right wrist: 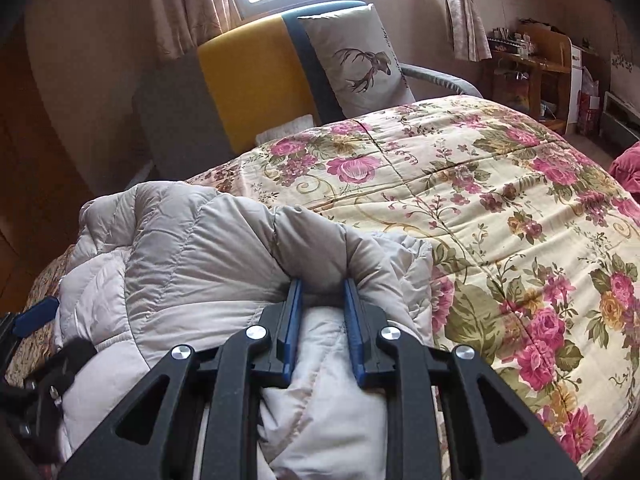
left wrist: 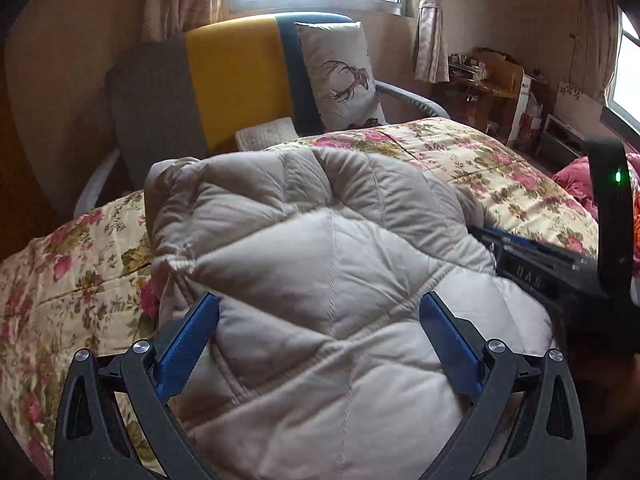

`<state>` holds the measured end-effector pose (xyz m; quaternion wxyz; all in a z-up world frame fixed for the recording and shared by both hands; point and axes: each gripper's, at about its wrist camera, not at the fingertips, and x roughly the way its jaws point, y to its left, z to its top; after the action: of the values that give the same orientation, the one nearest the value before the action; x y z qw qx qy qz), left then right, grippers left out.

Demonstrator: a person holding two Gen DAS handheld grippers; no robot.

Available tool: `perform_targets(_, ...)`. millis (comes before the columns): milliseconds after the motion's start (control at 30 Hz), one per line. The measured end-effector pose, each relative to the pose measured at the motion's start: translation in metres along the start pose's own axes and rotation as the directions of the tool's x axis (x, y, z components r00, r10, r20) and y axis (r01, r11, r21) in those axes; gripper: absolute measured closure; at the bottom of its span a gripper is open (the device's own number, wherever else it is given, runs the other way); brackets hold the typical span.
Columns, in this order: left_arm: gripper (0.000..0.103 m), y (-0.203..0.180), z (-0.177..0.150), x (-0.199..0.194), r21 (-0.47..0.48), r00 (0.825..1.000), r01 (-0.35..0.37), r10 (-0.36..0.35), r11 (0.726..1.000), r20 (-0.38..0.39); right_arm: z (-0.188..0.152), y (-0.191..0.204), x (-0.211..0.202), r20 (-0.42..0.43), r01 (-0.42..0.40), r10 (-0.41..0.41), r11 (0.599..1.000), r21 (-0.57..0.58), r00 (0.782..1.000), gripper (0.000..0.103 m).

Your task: Fold large clothes

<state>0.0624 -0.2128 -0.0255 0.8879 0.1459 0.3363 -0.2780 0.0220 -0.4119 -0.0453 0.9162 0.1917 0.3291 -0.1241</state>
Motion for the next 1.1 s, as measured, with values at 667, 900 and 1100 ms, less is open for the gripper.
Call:
perform_targets(667, 0.004, 0.003, -0.036, 0.001, 0.016, 1.000, 0.029, -0.029, 0.999, 0.011, -0.047, -0.051, -0.020, -0.127, -0.076, 0.107, 0.970, 0.232, 0.986, 0.010)
perform_targets(900, 0.004, 0.044, -0.050, -0.037, -0.157, 0.987, 0.156, -0.150, 0.975, 0.053, -0.033, -0.057, -0.044, -0.185, -0.159, 0.210, 0.953, 0.259, 0.960, 0.004)
perform_targets(1100, 0.004, 0.099, -0.076, -0.039, -0.439, 0.938, 0.328, -0.344, 0.836, 0.047, -0.031, -0.061, -0.042, -0.237, -0.240, 0.323, 0.917, 0.318, 0.916, 0.002)
